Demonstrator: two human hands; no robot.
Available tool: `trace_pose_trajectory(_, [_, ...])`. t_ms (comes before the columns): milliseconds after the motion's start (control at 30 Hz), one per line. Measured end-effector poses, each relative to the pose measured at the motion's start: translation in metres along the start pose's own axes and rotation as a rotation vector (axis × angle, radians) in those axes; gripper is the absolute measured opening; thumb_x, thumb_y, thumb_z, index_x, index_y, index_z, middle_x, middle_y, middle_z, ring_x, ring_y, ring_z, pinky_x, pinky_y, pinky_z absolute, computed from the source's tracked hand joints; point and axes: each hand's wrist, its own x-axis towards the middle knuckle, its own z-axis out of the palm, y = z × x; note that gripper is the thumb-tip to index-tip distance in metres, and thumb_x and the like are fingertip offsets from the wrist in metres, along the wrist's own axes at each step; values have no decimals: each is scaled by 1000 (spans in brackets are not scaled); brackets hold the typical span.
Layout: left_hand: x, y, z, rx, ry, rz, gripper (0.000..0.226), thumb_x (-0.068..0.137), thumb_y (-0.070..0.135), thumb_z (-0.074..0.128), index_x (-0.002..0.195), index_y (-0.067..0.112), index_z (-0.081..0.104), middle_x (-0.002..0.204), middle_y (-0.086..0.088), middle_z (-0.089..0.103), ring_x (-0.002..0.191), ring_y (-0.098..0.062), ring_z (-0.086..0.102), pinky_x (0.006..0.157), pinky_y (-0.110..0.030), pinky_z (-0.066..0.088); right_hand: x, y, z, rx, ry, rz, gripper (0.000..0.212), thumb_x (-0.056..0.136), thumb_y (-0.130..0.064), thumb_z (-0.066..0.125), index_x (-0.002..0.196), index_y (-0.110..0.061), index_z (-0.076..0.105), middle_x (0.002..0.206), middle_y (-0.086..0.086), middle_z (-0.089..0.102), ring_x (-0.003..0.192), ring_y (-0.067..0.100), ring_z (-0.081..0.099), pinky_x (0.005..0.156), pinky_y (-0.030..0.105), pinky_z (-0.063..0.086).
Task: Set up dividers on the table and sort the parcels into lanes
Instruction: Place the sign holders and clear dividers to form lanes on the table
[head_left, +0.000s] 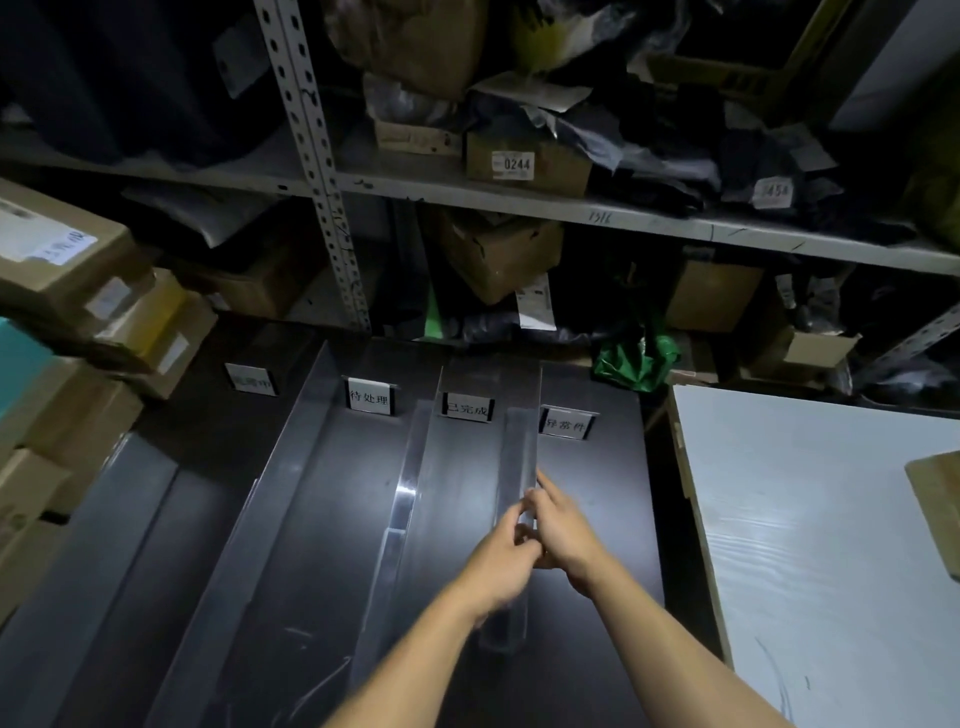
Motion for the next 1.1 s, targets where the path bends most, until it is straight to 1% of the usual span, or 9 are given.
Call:
trace_pose_trajectory(100, [8,-7,4,25,-8,-10,66,80,24,47,143,40,36,129,8,62,120,-9,57,108,-38,44,12,12,-2,-33,-28,-5,48,95,-27,40,142,-34,46,127,8,60,97,22,60,86,44,57])
trace_pose_trajectory(167, [11,-11,6,41,-10,-22,66,78,26,48,141,43,37,126,11,63,115,-5,58,107,-41,45,16,18,-3,-46,-33,-3,50,95,-27,38,144,-33,45,127,6,58,107,23,60,101,49,50])
trace_pose_trajectory(267, [14,-19,10,55,-10,-40,67,75,28,50,140,44,37,128,10,61,118,-7,58,107,-40,44,16,21,-3,-57,-39,-1,50,95,-27,39,145,-32,44,135,10,58,121,32,59,106,52,45])
trace_pose_trajectory(533, [0,-13,7,119,-25,-7,72,77,36,52,144,51,28,147,8,45,135,-12,44,113,-38,37,-4,14,-11,-123,19,-6,60,97,-34,44,155,-28,27,151,6,44,131,27,49,109,46,43])
trace_pose_trajectory(633, [-17,-3,-7,157,0,41,70,82,36,51,146,51,25,150,6,38,138,-11,38,107,-30,38,-19,3,-12,-183,158,-103,57,99,-35,44,153,-22,31,150,7,46,134,25,46,105,29,35])
trace_pose_trajectory(700, [-32,2,-21,136,29,86,64,89,32,52,145,52,27,146,9,40,134,-9,41,98,-26,41,-34,-10,-7,-181,240,-198,55,99,-37,45,151,-21,34,149,6,49,134,23,47,102,30,34])
trace_pose_trajectory(767, [-51,3,-39,73,64,130,57,94,29,53,140,55,32,141,12,43,127,-6,46,101,-30,45,-52,-26,6,-166,286,-303,53,98,-38,47,148,-24,38,146,2,51,132,19,49,101,30,36])
trace_pose_trajectory(900, [-100,-3,-88,-24,162,209,48,97,23,54,114,67,44,126,23,51,109,4,56,86,-22,52,-91,-56,61,-150,228,-473,44,98,-38,51,141,-31,46,132,-9,58,116,6,53,94,23,37])
trace_pose_trajectory(1100, [-179,-26,-197,-36,402,290,39,98,18,54,121,49,52,119,13,61,109,0,59,96,-29,51,-140,-78,186,-207,57,-569,43,98,-37,52,141,-32,47,117,-17,58,107,1,55,87,16,37])
